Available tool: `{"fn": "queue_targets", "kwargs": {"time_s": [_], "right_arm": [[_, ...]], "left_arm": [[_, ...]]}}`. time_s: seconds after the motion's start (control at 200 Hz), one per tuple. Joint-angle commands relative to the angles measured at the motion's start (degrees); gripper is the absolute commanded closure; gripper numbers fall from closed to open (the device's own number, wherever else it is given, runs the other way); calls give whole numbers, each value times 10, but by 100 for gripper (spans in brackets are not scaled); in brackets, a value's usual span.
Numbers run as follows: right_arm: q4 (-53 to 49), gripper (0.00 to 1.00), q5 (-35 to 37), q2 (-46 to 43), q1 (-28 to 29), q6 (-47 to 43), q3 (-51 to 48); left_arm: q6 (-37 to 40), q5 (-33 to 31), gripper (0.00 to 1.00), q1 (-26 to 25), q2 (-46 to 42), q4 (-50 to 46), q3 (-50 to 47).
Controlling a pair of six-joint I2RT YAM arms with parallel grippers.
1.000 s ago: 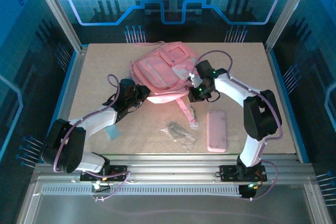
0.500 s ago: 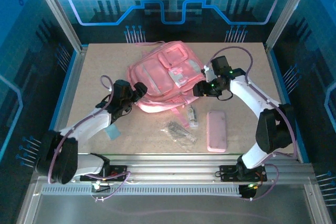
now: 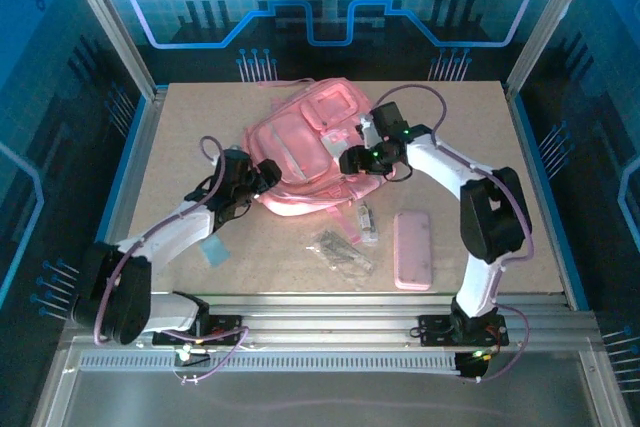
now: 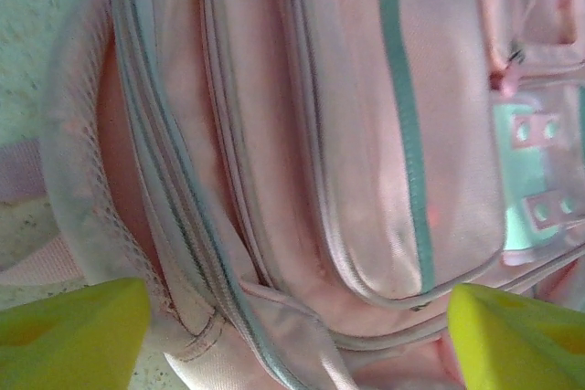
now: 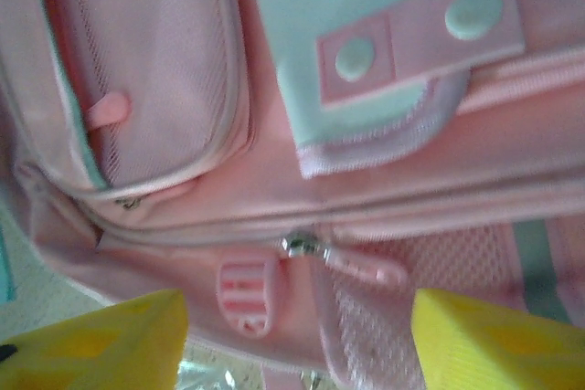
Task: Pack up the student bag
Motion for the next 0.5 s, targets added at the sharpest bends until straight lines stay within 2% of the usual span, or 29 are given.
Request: {"fn": "queue_targets", "kwargs": {"time_s": [0.0,0.175,0.275,0.495], "right_arm": [[21,28,8,34,4,-21,29],[54,27,-23,68,15,-14,29],[46,27,-15,75,30,-13,35],[40,28,-57,70,72,17,27]], "left_arm": [[-15,18,11,-7,32,34,17],[-10,23,10,-7,96,52,38],[-16,36,11,-7,129,58,53],[-37,56,11,-6,172,79,61]]}}
